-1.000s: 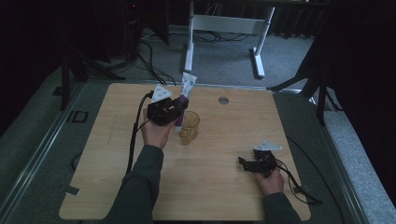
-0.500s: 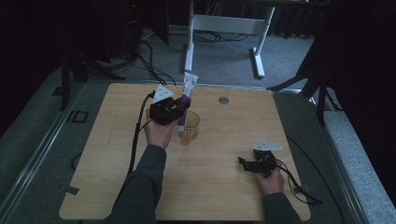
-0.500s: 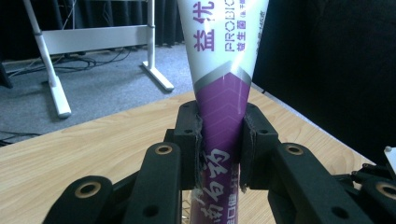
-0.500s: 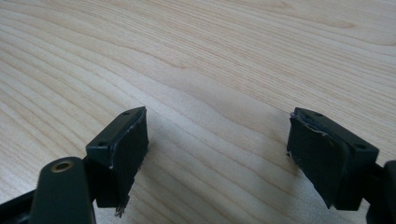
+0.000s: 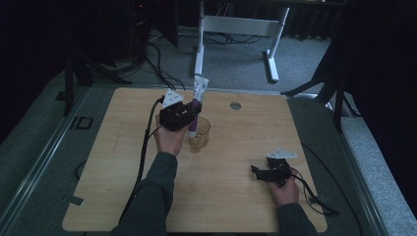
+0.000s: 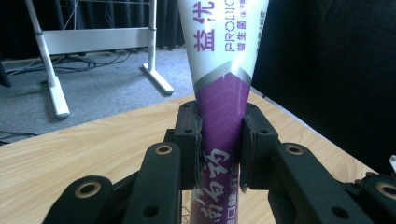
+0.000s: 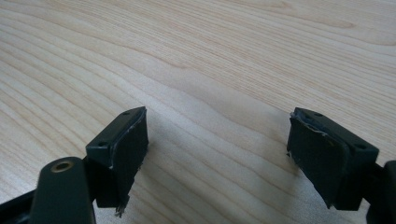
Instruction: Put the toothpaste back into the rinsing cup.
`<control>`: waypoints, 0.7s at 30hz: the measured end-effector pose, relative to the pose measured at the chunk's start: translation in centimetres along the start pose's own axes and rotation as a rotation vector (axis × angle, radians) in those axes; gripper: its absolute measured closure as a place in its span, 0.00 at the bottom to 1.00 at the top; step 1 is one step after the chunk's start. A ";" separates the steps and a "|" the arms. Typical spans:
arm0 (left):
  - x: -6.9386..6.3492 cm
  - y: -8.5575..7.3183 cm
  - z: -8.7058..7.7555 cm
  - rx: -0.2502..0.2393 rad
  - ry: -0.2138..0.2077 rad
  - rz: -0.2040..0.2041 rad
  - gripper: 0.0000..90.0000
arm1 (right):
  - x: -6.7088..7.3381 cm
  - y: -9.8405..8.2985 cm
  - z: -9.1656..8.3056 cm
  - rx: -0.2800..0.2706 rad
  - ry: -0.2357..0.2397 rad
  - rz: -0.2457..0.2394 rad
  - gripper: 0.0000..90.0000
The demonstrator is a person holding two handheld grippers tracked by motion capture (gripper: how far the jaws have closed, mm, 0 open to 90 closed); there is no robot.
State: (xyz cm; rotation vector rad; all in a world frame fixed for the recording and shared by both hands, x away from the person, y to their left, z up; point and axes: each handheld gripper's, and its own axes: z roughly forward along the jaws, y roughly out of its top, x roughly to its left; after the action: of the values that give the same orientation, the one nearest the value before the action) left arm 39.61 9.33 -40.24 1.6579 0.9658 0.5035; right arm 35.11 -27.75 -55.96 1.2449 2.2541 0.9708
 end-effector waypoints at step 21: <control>0.4 0.4 1.2 0.007 0.003 0.000 0.80 | 0.0 0.0 0.0 0.000 0.001 0.000 0.23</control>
State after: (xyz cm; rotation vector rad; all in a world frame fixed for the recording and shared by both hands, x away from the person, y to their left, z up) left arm 40.81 8.94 -40.32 1.6637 0.9706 0.5032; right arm 35.11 -27.74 -55.96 1.2444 2.2547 0.9717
